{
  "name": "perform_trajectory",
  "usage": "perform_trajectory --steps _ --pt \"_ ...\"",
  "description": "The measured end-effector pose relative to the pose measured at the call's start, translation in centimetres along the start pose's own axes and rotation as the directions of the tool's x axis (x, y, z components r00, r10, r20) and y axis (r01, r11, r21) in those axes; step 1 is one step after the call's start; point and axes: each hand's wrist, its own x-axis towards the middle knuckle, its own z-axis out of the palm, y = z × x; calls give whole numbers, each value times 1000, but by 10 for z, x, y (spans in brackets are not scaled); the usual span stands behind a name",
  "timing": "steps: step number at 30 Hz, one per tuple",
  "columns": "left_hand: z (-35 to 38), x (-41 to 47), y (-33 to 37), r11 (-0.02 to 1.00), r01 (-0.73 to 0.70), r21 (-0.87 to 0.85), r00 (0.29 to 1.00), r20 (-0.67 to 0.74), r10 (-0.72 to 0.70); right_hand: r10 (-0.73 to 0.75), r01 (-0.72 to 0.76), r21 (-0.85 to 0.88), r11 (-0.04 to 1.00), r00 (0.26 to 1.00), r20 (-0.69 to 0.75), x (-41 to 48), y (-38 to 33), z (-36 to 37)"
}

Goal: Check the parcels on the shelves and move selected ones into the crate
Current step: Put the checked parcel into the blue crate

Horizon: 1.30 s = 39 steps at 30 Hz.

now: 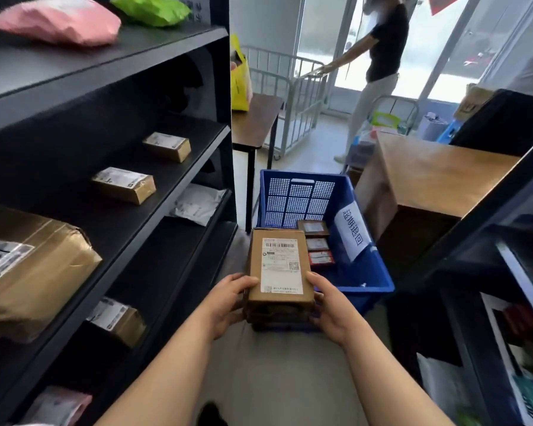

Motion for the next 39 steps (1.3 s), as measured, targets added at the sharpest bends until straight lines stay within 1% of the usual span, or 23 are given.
perform_trajectory --steps 5,8,12,16,19,23,27,30,33,39 --pt "15 74 38 998 41 46 998 48 -43 16 -12 76 997 998 -58 63 -33 -7" --pt "20 122 68 993 63 104 994 85 -72 14 -2 126 992 996 -93 98 -58 -4" --pt "27 178 107 979 107 176 981 141 -132 50 -14 227 974 986 -156 136 -89 0" --pt "45 231 133 957 135 258 965 186 -186 66 -4 296 955 978 -200 174 -107 -10" --pt "66 263 143 936 162 314 945 222 -238 109 -19 349 937 964 -241 200 -114 -25" --pt "95 310 144 917 207 342 933 214 -290 160 -38 398 916 948 -277 243 -118 -57" --pt "126 360 140 906 277 318 920 183 -346 185 -52 406 912 937 -297 290 -125 -94" --pt "153 398 134 899 308 310 917 155 -368 208 -85 403 911 939 -273 331 -130 -126" --pt "174 442 125 890 339 304 913 123 -389 261 -144 394 908 929 -262 375 -132 -155" --pt "198 539 97 879 381 286 910 54 -411 313 -167 448 878 910 -273 455 -128 -192"
